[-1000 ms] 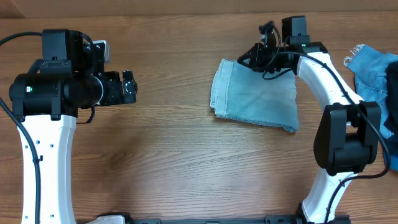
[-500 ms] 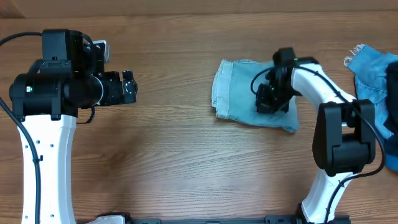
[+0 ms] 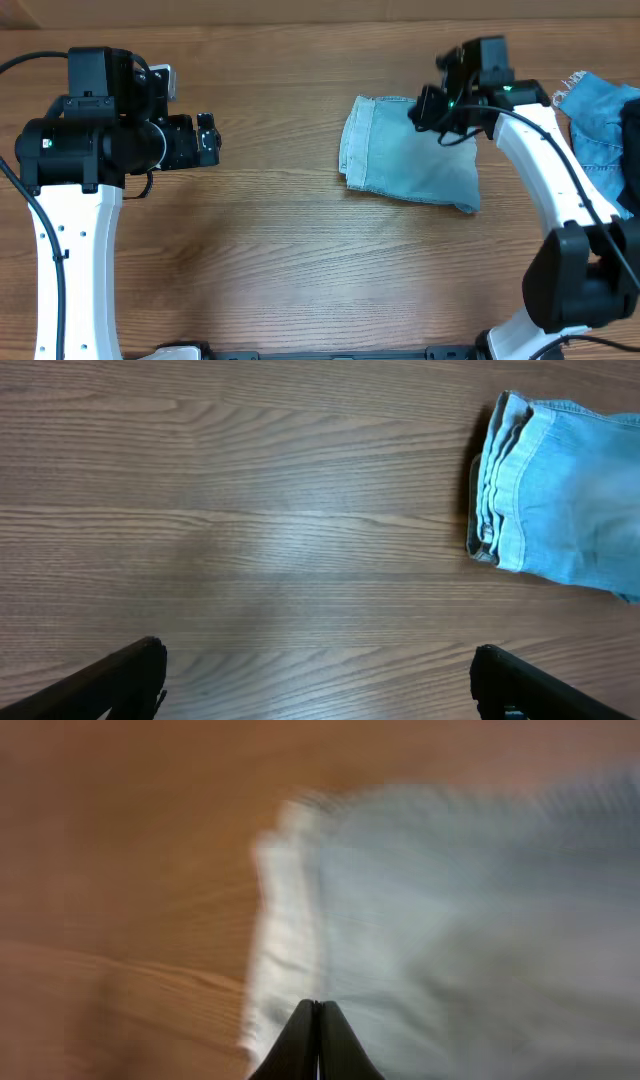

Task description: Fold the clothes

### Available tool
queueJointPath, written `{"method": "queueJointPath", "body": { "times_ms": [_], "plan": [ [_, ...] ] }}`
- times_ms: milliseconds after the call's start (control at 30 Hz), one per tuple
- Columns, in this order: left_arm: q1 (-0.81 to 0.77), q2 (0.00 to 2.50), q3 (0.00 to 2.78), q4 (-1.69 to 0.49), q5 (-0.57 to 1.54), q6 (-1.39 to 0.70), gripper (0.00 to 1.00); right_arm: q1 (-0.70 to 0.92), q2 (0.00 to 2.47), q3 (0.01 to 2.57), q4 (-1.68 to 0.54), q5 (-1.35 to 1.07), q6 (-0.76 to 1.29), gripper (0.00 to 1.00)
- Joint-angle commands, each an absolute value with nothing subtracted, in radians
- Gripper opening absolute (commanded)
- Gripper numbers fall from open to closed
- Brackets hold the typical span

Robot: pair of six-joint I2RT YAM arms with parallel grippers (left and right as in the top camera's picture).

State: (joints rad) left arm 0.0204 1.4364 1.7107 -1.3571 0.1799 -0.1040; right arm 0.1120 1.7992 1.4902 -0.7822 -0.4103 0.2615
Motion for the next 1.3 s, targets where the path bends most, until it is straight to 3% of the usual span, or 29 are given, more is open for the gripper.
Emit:
{"method": "queueJointPath", "body": {
  "times_ms": [0,267,467,667,867,1067,1167,1267],
  "plan": [
    [0.024,1.438,1.712,-1.353,0.176,-0.093,1.0,0.153,1.828,1.492,-0.69,-0.464,0.264,0.04],
    [0.024,1.438,1.712,-1.353,0.176,-0.093,1.0,0.226,2.044,1.492,-0.403,-0.389,0.354,0.04],
    [0.024,1.438,1.712,-1.353,0.176,-0.093,1.0,0.223,2.167,1.492,-0.36,-0.341,0.374,0.04],
    [0.024,1.438,1.712,-1.353,0.176,-0.093,1.0,0.221,2.089,1.576,-0.415,-0.488,0.29,0.31],
    [0.024,1.438,1.712,-1.353,0.176,-0.093,1.0,0.204,1.847,1.687,-0.668,-0.47,0.284,0.58],
    [0.024,1.438,1.712,-1.353,0.176,-0.093,1.0,0.026,1.658,1.69,-1.021,-0.391,0.284,0.66],
    [0.024,1.438,1.712,-1.353,0.176,-0.093,1.0,-0.108,1.651,1.683,-1.186,-0.334,0.284,0.73],
    [0.024,1.438,1.712,-1.316,0.177,-0.094,1.0,-0.197,1.654,1.606,-1.206,-0.294,0.284,0.89]
  ]
}}
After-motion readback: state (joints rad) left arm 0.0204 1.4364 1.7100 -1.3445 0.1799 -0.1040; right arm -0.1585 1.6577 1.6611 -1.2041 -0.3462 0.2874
